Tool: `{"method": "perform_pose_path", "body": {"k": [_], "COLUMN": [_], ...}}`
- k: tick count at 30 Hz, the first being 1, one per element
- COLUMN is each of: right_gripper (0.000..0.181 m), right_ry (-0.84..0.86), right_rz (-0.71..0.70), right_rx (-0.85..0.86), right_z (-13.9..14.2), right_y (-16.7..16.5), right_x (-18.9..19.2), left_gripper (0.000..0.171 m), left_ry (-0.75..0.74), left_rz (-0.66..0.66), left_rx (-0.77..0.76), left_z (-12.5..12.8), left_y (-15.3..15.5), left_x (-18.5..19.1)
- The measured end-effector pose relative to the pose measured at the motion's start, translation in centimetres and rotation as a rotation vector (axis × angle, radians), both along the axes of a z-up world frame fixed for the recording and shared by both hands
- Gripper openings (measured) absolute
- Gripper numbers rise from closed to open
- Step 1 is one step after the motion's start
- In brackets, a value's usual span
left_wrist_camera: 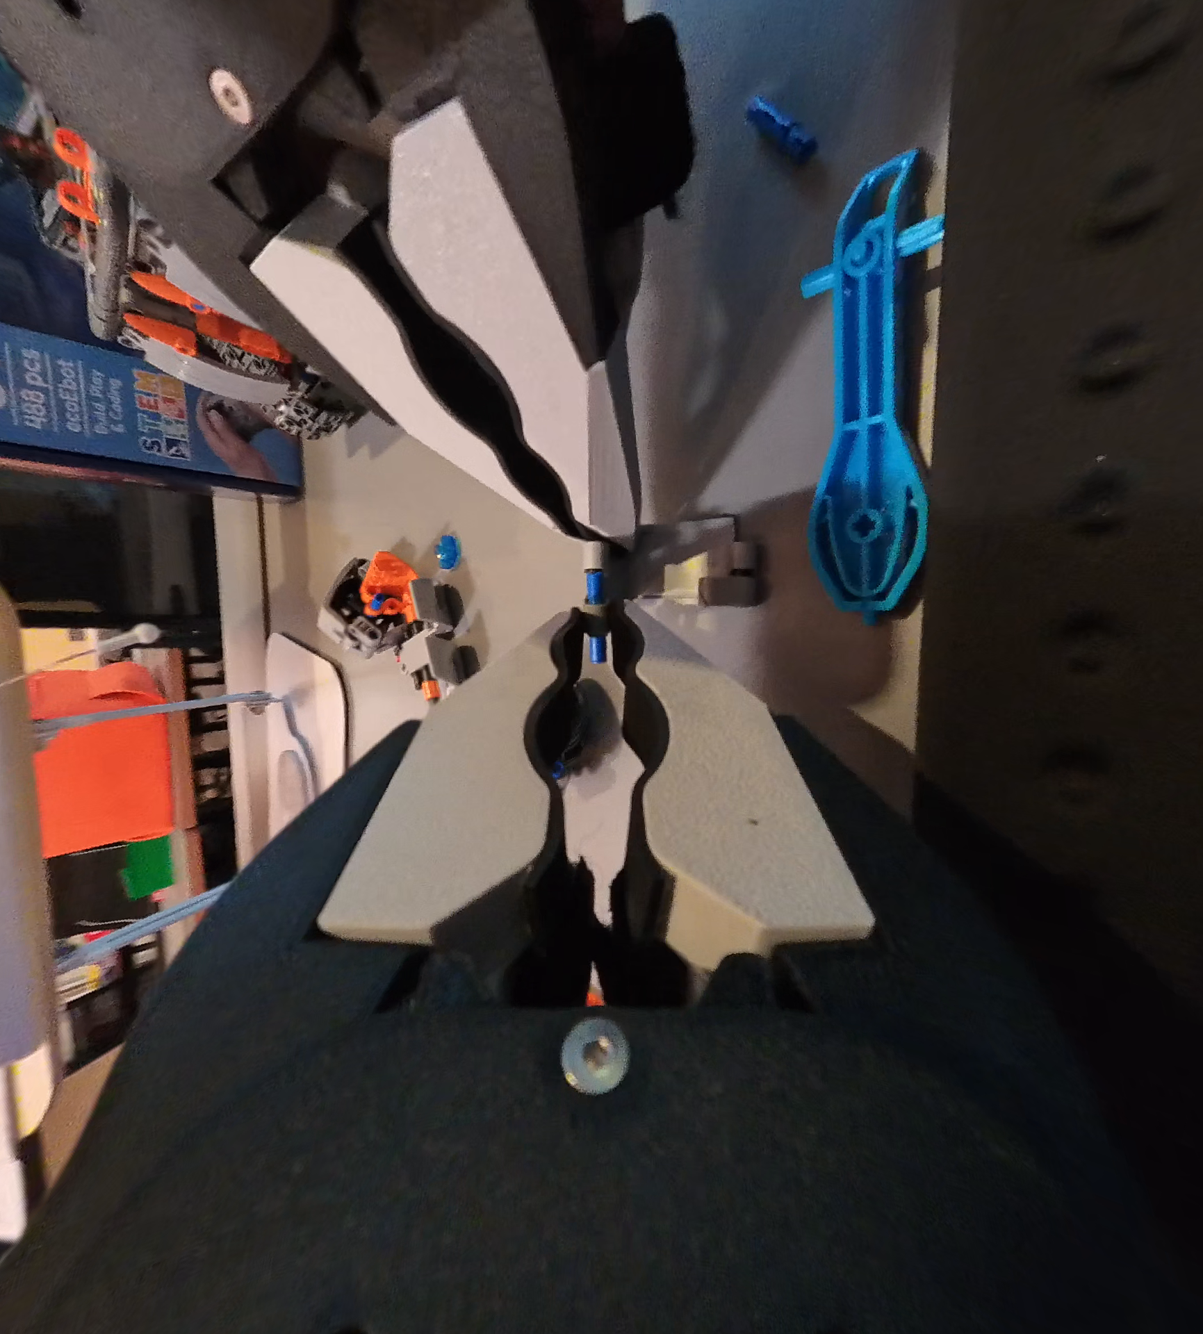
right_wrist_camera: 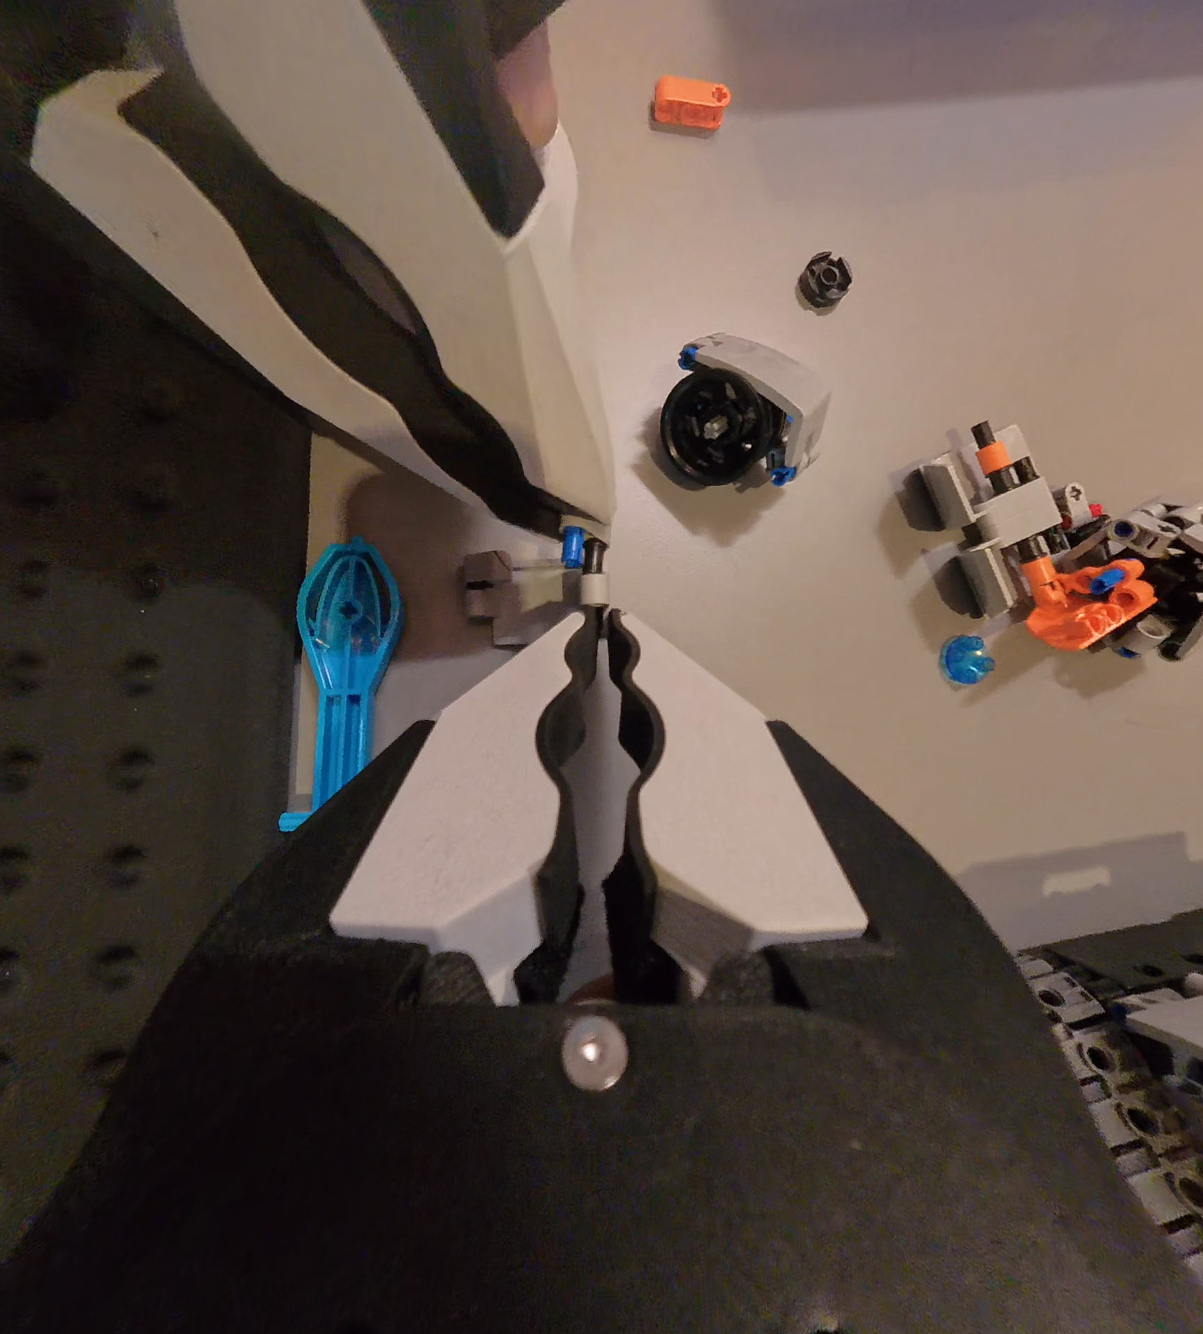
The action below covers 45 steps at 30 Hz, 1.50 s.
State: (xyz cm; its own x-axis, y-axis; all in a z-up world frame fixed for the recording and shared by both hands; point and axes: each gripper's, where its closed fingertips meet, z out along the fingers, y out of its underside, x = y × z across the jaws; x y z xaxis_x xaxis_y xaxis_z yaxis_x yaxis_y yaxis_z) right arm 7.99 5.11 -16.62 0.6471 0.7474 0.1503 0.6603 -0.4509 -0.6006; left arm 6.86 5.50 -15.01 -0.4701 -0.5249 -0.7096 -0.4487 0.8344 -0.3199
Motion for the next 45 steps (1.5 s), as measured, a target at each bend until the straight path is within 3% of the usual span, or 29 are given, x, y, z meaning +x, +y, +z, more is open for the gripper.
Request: {"method": "perform_pose_path", "body": {"k": [9,15,19,31,45], "right_gripper": [0.000,0.000,0.000,0.000,0.000], "right_ry": [-0.004,-0.010,-0.011,0.067,0.161], "right_rz": [-0.030,-0.061,-0.056,-0.011,0.133], "right_rx": [-0.026,-0.044,-0.023,0.036,0.075], "right_z": [-0.2,-0.4,-0.2,1.4,2.4], "right_y": [0.0,0.1,0.2,0.2,-0.7], "right_x": [0.1,0.1,0.2,0.0,-1.3], "left_gripper": [0.004,0.004,0.004,0.004,0.005], "left_ry": [-0.017,-0.012,0.004,-0.196,-0.285], "left_rz": [-0.026,-0.033,-0.030,-0.176,-0.289], "left_rx": [0.278,0.364,0.331,0.242,0.103], "left_z": [-0.1,0.0,0.1,1.7,3.0], "left_y": [0.1,-0.8,-0.5,-0.7,-2.2], "left_x": [0.2,0.5,0.4,0.3,-0.7]}}
